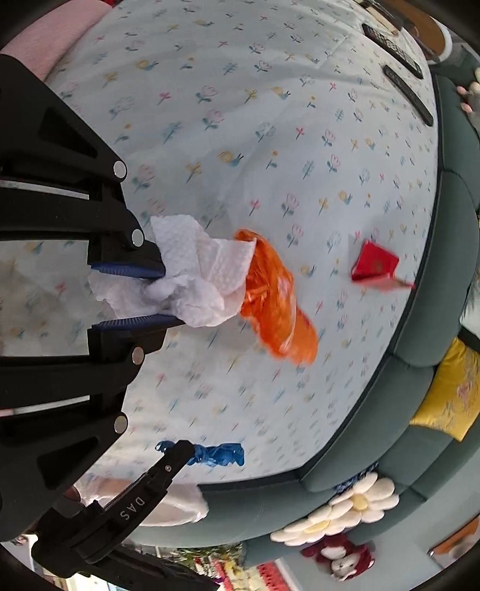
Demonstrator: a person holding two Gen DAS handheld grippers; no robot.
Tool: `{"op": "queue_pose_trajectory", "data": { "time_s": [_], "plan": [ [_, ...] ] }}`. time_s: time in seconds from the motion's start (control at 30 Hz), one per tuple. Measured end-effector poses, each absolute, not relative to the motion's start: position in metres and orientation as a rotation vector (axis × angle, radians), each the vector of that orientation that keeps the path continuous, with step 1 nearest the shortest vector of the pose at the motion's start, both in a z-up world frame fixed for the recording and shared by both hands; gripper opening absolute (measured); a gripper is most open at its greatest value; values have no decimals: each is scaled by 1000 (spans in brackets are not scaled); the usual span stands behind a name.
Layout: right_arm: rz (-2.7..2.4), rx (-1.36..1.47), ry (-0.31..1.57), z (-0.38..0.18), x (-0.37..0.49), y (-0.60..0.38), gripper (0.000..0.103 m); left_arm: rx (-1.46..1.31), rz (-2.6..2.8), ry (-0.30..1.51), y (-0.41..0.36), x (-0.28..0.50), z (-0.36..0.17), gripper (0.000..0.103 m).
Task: Collect trash
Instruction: 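Carry ribbon and tissue over the white bin and open both grippers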
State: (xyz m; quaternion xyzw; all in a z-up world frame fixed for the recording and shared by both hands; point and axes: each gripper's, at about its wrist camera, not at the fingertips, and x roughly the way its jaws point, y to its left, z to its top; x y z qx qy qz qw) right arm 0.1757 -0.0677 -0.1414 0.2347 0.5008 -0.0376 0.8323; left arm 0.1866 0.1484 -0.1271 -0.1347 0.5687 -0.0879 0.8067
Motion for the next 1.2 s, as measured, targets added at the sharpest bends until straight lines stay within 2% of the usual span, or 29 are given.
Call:
{"op": "queue_pose_trajectory", "data": {
  "time_s": [0.73,1.2],
  "plan": [
    [-77,536,791,-31,91,-150,18,-88,-442,992,13,121,-4,18],
    [-168,565,677,4,42,-230,18,46,-577,926,-83,91,29,18]
  ]
}}
